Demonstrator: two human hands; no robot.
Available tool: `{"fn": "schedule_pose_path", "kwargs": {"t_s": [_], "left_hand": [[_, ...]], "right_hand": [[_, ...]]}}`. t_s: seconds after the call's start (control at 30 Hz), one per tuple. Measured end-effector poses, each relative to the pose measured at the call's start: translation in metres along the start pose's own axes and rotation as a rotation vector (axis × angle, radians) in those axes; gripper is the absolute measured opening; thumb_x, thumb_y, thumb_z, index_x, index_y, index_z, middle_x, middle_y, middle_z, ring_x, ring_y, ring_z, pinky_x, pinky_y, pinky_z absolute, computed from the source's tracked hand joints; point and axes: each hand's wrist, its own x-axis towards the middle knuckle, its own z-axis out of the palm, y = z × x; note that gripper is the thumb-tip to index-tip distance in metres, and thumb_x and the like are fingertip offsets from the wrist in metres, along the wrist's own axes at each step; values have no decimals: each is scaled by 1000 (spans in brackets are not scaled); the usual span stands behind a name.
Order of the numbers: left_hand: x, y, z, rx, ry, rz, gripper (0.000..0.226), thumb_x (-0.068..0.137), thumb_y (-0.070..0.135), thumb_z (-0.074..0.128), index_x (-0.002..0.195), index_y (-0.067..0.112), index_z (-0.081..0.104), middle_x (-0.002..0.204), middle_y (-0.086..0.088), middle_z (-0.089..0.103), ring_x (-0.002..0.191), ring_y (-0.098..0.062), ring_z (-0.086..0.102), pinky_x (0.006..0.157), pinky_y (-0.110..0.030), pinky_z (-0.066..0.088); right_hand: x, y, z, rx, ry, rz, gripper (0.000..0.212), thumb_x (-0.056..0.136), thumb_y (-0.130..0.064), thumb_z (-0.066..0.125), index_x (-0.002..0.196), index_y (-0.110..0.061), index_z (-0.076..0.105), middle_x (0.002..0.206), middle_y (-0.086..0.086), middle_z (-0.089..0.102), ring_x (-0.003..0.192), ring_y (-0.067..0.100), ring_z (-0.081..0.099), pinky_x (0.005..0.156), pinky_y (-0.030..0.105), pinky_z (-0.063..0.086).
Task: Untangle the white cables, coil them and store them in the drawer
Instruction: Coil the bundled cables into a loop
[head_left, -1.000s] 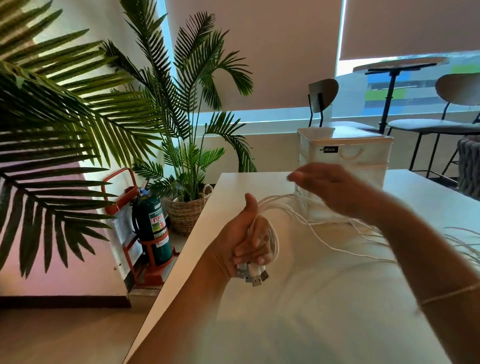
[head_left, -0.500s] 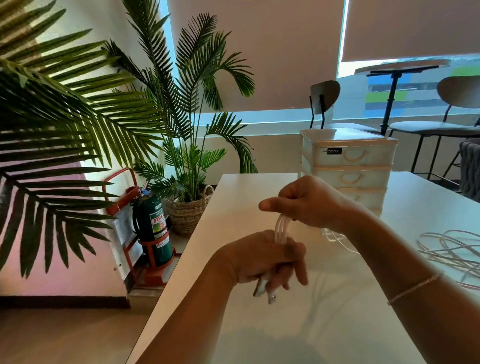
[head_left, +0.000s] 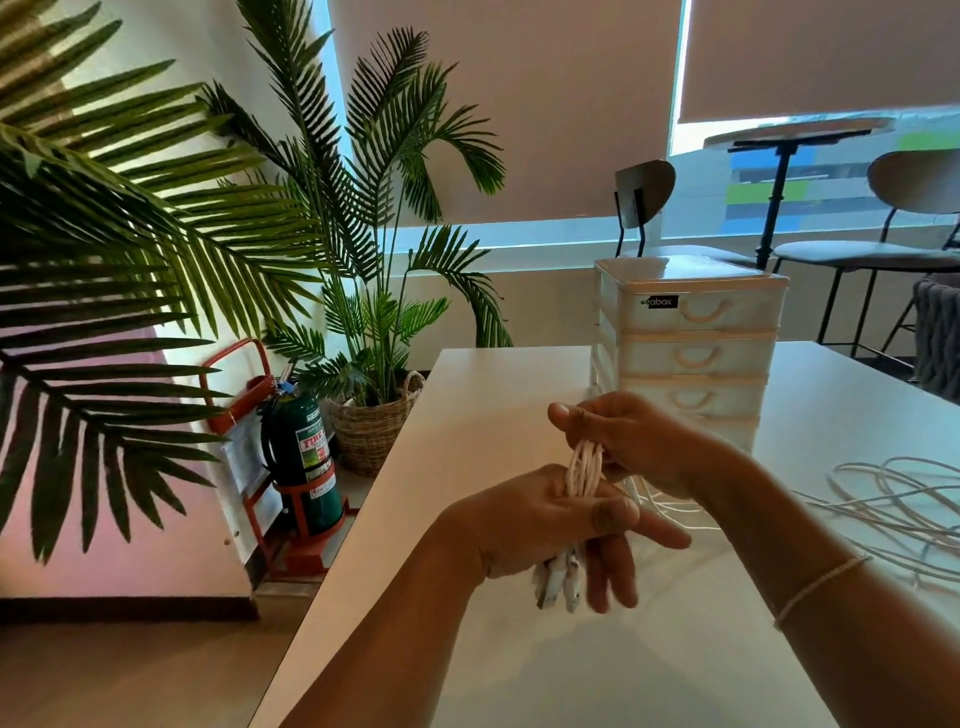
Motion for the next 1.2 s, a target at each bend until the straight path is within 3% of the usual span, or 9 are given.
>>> {"fn": "schedule_pose_path", "kwargs": {"t_s": [0.1,0.23,0.3,0.43,0.63,0.73,0.93,1.07,1.2], "left_hand": [[0,-1,1,11,3,20,59,77,58,57,117,15,58,50,11,62,40,-2,51,72,-64,40],[1,1,2,120,76,-73,88,75,66,50,111,-14,59,37,10,49,32,-4,36,61,-37,43],[3,1,1,228,106,-162,71,81,56,44,114,-5,61,36,9,46,32,-5,35,61,-28,46],[8,-5,2,238,127,-281,45,94,39,44,113,3,64,42,7,53,31,-4,39,39,-13,37],[5,0,7,91,106,-155,45,94,26,44,103,-14,62,55,9,65,44,-4,59,51,-14,49],[4,3,11,-8,80,-63,43,79,43,52,81,3,68,61,9,68,51,-5,64,55,-14,50],[9,-2,8,-99,137,97,36,78,50,52,73,20,73,59,9,68,49,-4,63,51,-15,51],[12,-10,1,-212,167,239,43,79,57,56,68,19,73,47,10,62,37,-1,54,43,-17,45],[12,-14,-8,-397,215,372,44,80,55,57,63,16,68,36,11,51,31,-1,46,45,-18,40]], "right_hand": [[-2,4,-2,65,-33,4,45,61,-53,57,55,-10,44,47,-2,36,45,11,28,48,24,22],[-3,1,-8,16,-42,-25,67,36,-77,70,47,-16,44,47,-4,35,42,6,29,44,18,26],[-3,-7,-9,-115,-13,-41,66,38,-78,66,46,-18,40,49,-3,32,45,8,27,46,19,27],[1,-23,3,-361,46,-84,56,47,-69,55,51,-15,40,47,-4,30,42,6,28,51,23,27],[7,-7,10,-125,176,-19,49,53,-61,58,50,-16,40,43,-5,32,38,8,26,42,20,24],[1,7,10,49,117,24,43,67,-51,54,50,-13,42,39,-6,35,34,7,29,41,21,23],[-13,16,18,332,73,37,39,70,-50,51,49,-18,59,48,0,47,49,14,42,54,29,33],[-17,17,25,361,75,-40,48,75,-55,39,72,-13,62,54,1,60,52,15,58,52,24,46],[-17,16,32,280,80,-168,52,73,-63,34,56,-25,66,55,14,57,47,20,53,50,27,39]]}}
